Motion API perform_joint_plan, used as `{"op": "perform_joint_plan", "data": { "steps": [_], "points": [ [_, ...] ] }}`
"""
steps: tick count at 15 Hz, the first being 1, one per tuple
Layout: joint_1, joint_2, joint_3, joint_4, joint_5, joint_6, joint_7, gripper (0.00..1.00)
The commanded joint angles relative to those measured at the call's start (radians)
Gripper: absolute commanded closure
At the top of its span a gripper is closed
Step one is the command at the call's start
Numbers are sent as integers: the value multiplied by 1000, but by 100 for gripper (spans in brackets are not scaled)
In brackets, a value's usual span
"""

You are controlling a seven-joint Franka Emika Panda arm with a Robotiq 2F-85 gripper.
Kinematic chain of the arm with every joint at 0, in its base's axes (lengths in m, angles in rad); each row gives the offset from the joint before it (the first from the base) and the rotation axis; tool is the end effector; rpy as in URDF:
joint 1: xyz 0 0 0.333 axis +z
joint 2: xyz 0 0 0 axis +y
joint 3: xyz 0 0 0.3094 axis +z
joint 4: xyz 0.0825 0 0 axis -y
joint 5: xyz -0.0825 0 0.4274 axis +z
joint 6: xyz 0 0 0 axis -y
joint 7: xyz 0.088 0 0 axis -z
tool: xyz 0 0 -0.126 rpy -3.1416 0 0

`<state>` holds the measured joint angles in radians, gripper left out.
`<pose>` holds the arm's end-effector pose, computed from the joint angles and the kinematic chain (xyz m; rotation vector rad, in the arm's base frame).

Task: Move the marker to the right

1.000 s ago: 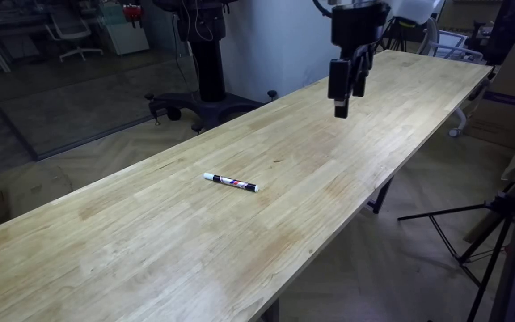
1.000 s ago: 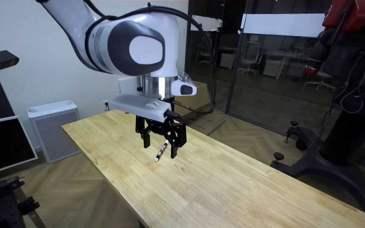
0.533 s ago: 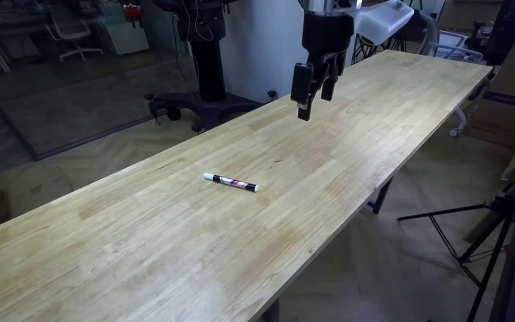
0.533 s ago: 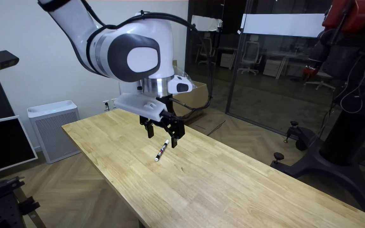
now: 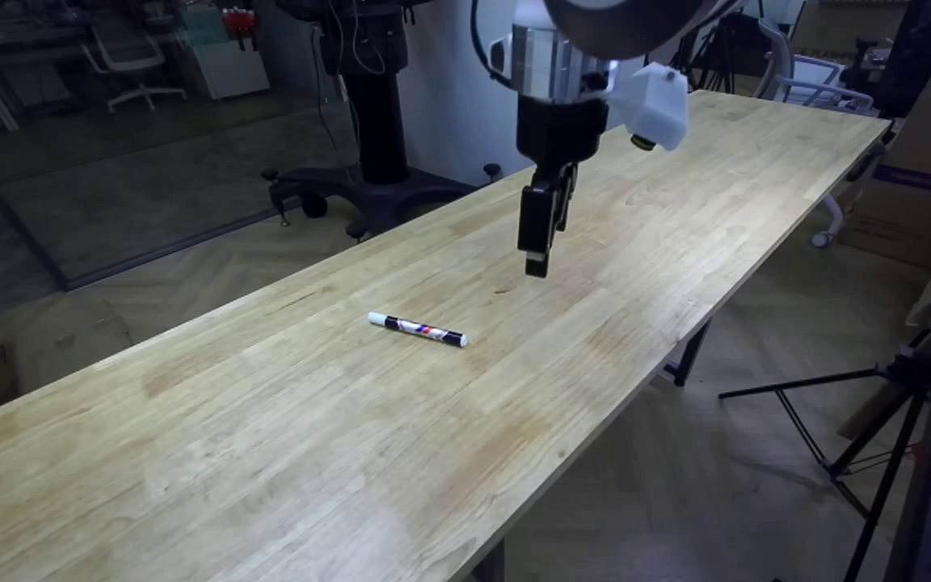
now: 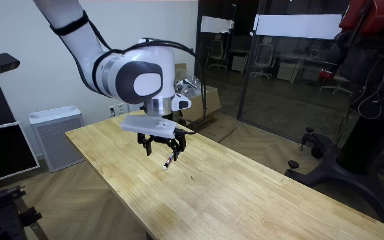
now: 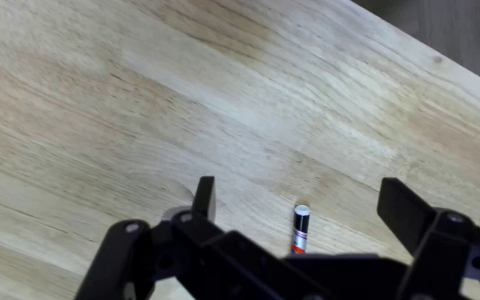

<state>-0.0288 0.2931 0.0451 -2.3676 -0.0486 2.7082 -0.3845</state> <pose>0.5330 0.0114 0.1431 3.0476 0.6850 0.0714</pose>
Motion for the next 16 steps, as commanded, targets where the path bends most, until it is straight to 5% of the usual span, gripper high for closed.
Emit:
{"op": "perform_joint_plan", "data": {
  "steps": [1, 7, 11, 16],
  "points": [
    [-29, 121, 56, 98, -38, 46, -147, 0],
    [-35, 136, 67, 100, -48, 38, -135, 0],
    [-78, 250, 93, 194, 36, 110, -95, 0],
    [-58, 413, 63, 351, 10, 172, -14, 0]
  ]
}}
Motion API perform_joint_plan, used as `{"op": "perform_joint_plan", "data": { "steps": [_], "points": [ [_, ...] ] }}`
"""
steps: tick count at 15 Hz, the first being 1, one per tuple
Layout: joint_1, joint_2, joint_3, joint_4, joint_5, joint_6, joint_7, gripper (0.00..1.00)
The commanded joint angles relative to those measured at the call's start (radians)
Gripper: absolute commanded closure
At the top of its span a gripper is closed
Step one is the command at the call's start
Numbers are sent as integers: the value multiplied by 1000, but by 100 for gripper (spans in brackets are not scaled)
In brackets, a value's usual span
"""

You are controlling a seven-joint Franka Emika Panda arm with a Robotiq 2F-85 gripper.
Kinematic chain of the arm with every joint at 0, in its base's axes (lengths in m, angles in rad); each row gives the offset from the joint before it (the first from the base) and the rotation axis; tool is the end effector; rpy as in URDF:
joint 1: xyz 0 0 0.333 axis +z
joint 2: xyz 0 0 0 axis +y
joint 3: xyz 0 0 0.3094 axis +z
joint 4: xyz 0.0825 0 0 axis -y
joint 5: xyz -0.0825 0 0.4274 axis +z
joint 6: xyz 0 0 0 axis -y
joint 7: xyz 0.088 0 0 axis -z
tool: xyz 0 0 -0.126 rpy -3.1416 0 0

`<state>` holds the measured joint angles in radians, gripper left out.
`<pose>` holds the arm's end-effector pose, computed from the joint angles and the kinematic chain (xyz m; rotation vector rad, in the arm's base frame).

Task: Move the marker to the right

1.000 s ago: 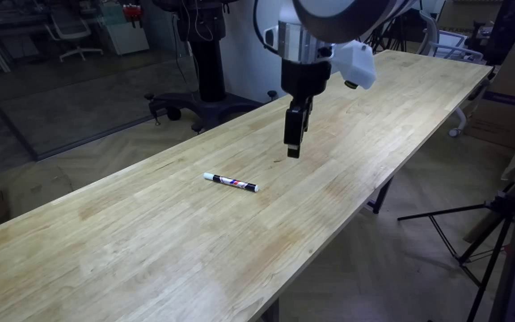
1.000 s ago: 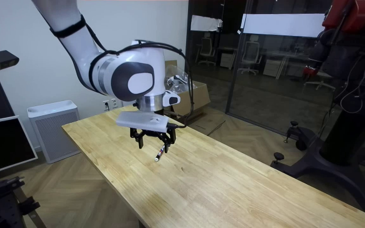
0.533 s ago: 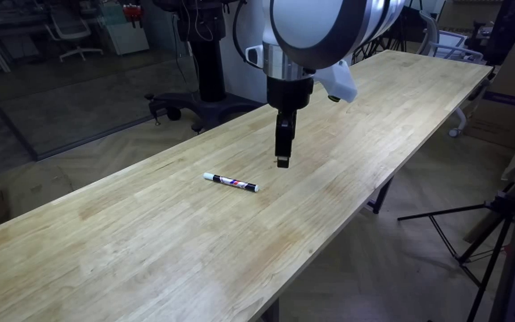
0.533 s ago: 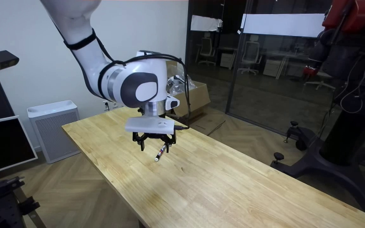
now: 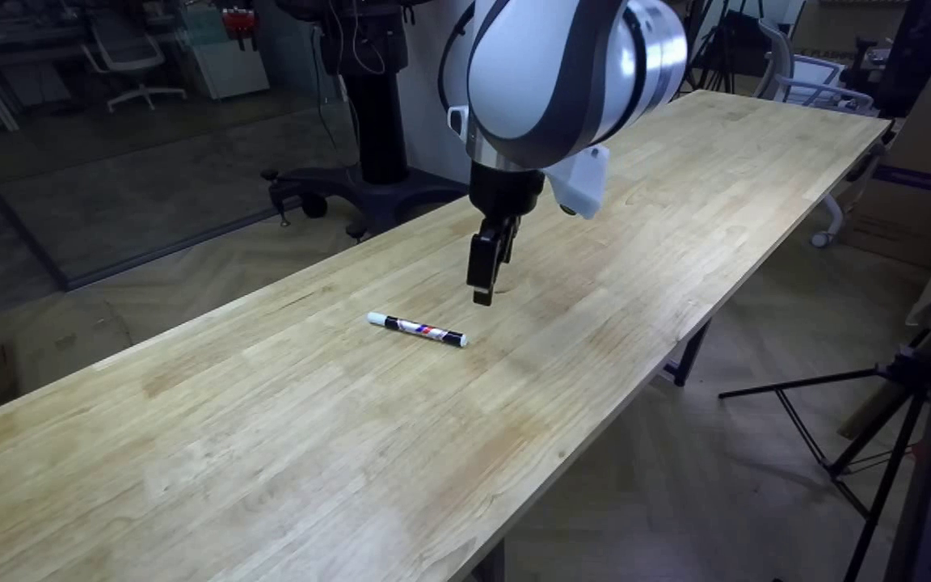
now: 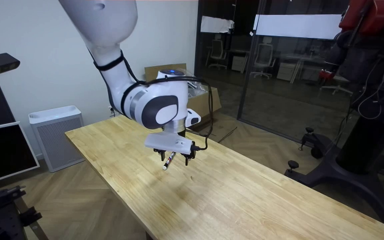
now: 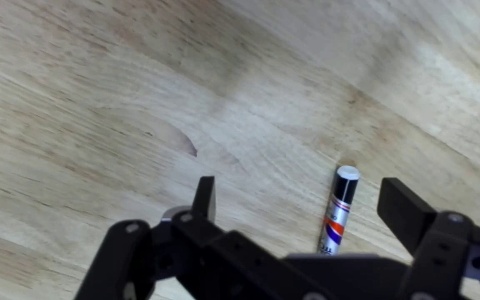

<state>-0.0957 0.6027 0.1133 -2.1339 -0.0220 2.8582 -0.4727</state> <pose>0.5910 0.0167 0.0688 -3.0172 -0.7499 -0.2102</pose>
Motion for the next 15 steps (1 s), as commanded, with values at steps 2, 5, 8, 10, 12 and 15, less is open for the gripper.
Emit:
{"op": "perform_joint_plan", "data": {
  "steps": [2, 5, 8, 10, 12, 15],
  "points": [
    [29, 150, -2, 169, -10, 27, 124, 0],
    [92, 181, -14, 212, -16, 51, 208, 0],
    [157, 200, -34, 260, -21, 54, 275, 0],
    [187, 214, -46, 289, -19, 44, 313, 0],
    [206, 229, -62, 312, -17, 31, 345, 0],
    [218, 257, -81, 343, -21, 23, 365, 0]
  ]
}}
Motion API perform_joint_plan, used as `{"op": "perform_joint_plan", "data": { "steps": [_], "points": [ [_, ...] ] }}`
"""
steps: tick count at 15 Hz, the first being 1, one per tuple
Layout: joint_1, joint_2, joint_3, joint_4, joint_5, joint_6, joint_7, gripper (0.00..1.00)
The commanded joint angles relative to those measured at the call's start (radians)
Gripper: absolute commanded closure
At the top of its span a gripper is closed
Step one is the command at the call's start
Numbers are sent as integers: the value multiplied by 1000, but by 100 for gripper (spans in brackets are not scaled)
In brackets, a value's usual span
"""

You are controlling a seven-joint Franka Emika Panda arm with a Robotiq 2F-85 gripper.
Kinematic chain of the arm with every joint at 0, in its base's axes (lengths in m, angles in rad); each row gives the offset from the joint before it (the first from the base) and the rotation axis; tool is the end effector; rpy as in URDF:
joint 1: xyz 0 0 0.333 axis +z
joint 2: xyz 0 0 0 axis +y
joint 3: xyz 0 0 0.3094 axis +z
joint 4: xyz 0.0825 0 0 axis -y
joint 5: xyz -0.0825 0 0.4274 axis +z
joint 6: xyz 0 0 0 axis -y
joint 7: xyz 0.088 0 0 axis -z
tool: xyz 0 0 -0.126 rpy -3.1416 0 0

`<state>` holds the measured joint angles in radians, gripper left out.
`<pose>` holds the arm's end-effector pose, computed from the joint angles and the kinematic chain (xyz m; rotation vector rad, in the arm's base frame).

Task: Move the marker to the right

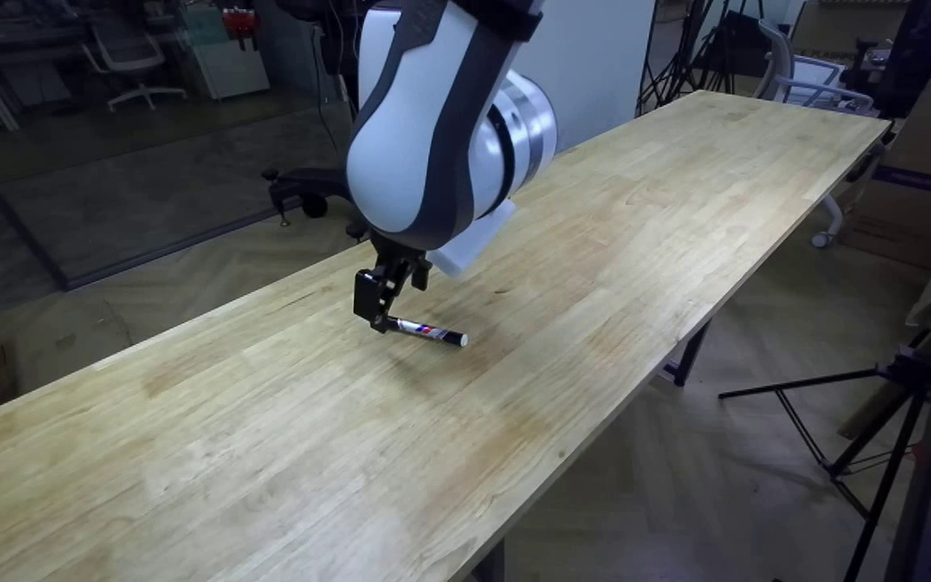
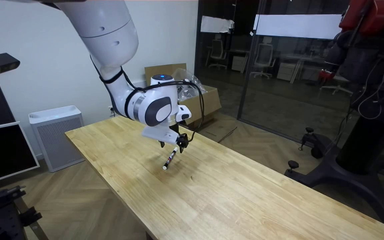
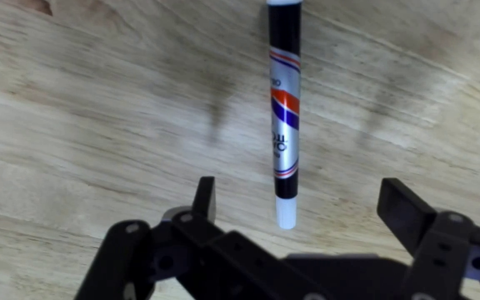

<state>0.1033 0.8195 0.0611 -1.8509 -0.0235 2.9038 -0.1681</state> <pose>0.6559 0.1104 0.0393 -3.0447 -0.5071 -0.3647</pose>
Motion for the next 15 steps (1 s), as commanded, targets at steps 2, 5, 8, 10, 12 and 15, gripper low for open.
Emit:
{"op": "perform_joint_plan", "data": {
  "steps": [2, 5, 8, 10, 12, 15],
  "points": [
    [15, 64, -31, 83, -18, -35, 62, 0],
    [13, 97, -33, 119, -19, -68, 61, 0],
    [11, 120, -29, 147, -21, -90, 54, 32],
    [13, 123, -30, 160, -24, -99, 53, 47],
    [13, 122, -29, 170, -27, -111, 51, 60],
    [12, 122, -27, 182, -34, -127, 49, 81]
  ]
}}
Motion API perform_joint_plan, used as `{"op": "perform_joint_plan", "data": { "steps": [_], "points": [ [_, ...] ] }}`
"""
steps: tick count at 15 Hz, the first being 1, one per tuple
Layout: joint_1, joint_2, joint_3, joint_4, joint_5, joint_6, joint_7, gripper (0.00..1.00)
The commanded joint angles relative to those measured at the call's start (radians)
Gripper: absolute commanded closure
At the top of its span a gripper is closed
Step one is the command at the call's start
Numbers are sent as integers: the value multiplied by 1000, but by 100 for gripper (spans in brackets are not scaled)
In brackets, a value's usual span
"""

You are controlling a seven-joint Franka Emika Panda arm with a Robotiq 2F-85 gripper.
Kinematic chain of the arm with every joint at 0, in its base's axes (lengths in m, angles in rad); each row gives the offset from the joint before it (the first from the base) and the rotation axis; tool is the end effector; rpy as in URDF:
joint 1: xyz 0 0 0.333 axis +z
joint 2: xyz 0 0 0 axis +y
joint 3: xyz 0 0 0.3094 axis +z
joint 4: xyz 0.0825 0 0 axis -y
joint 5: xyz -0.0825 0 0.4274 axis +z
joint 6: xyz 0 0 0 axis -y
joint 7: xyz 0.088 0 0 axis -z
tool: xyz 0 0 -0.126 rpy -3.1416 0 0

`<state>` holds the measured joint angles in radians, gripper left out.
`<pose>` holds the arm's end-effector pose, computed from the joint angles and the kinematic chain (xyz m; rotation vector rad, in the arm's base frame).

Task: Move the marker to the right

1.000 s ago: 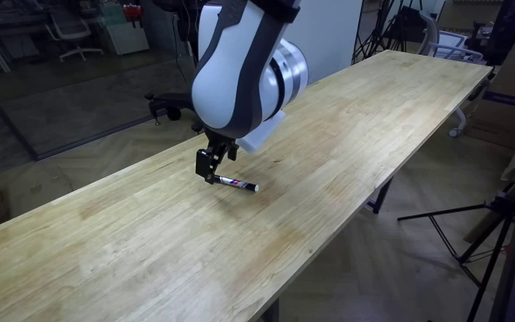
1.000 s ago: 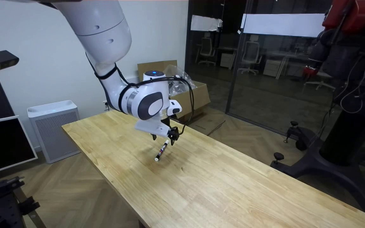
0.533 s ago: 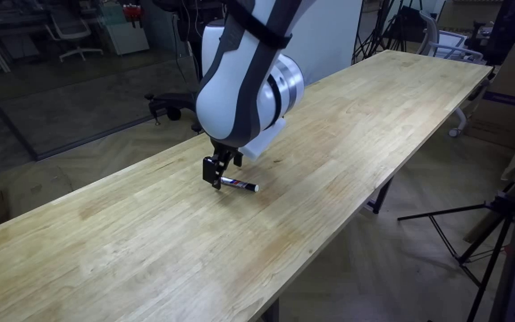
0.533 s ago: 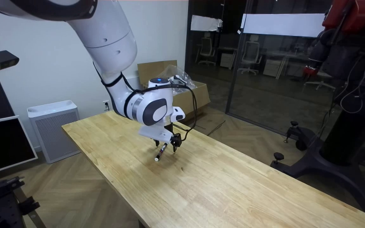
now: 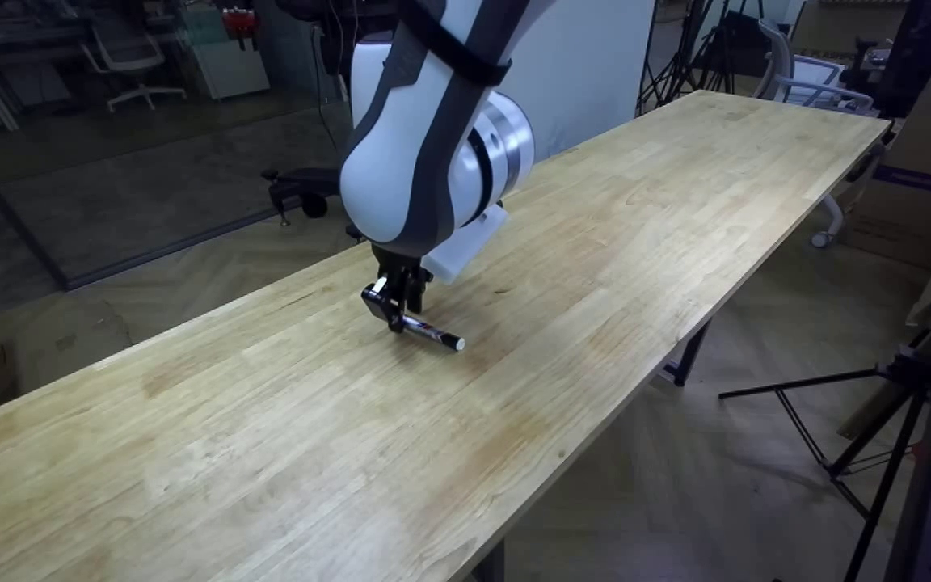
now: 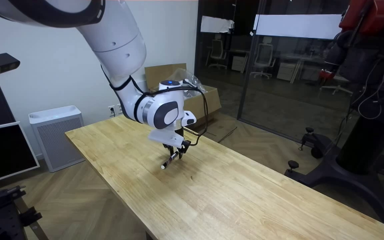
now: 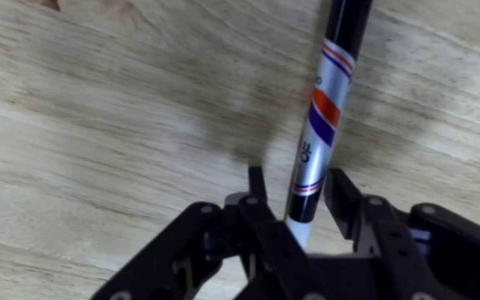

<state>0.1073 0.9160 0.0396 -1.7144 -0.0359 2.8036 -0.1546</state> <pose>0.6778 0.1012 0.0151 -3.0764 -0.4904 -0.2721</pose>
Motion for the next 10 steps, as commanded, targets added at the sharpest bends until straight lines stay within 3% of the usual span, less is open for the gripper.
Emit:
{"op": "perform_joint_plan", "data": {
  "steps": [1, 2, 4, 5, 10],
  "points": [
    [8, 27, -4, 47, -22, -30, 34, 88],
    [7, 27, -2, 50, -22, -34, 33, 95],
    [5, 29, 1, 55, -22, -40, 32, 100],
    [3, 28, 3, 57, -21, -46, 30, 96],
    [-10, -41, 14, -1, -22, -120, 14, 96]
  ]
}}
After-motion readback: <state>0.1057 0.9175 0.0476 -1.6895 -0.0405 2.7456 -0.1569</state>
